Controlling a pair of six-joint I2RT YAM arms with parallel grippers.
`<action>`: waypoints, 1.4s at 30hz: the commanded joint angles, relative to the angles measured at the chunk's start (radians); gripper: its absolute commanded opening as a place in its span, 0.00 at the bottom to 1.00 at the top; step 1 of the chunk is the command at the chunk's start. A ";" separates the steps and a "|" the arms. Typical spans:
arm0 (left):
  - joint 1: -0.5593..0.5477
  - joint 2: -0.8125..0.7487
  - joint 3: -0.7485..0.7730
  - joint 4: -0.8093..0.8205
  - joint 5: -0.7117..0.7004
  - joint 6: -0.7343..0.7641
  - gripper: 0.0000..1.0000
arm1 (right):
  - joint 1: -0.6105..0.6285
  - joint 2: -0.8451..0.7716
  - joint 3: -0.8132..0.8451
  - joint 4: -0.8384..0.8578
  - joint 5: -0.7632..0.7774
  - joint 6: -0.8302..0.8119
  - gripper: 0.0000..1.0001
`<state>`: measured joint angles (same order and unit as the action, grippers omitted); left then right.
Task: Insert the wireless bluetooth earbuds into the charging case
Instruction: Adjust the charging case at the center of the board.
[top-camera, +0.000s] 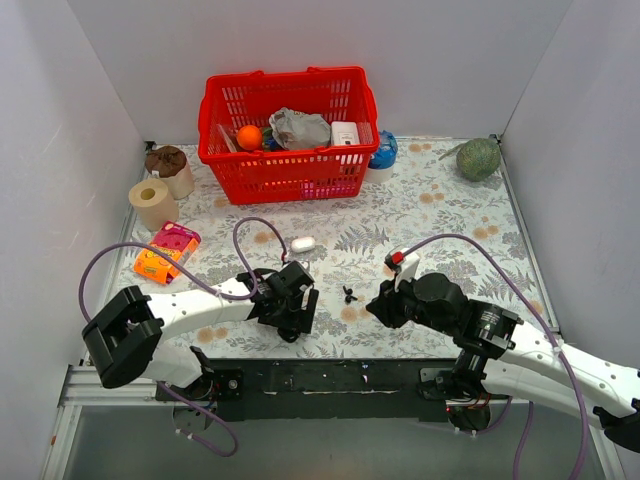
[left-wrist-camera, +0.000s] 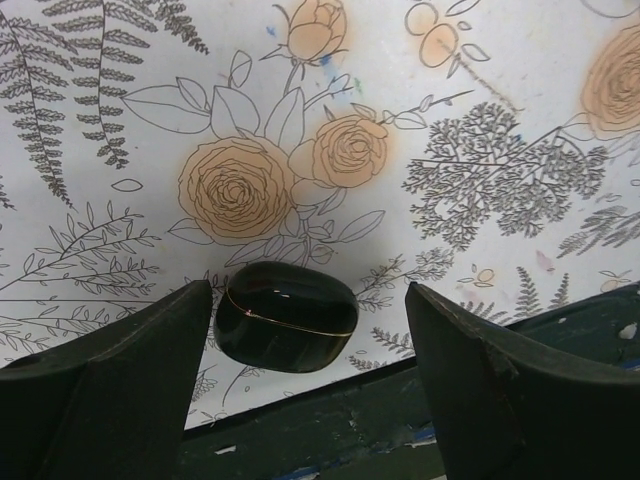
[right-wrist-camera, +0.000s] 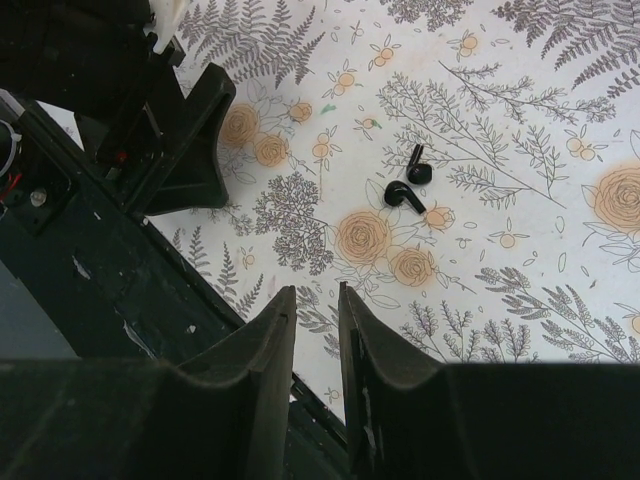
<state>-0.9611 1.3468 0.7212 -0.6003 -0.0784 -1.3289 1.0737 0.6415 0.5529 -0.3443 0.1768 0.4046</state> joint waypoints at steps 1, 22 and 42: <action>0.001 0.012 -0.009 -0.015 -0.032 -0.023 0.75 | 0.002 -0.025 -0.016 0.018 0.010 0.008 0.31; -0.077 0.124 0.041 -0.018 -0.150 -0.130 0.38 | 0.002 -0.078 -0.042 -0.001 0.027 0.020 0.31; -0.076 0.207 0.112 0.039 -0.251 -0.125 0.85 | 0.002 -0.129 -0.042 -0.044 0.043 0.013 0.32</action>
<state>-1.0389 1.5745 0.8703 -0.5365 -0.3424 -1.4952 1.0737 0.5301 0.5087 -0.3973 0.1974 0.4187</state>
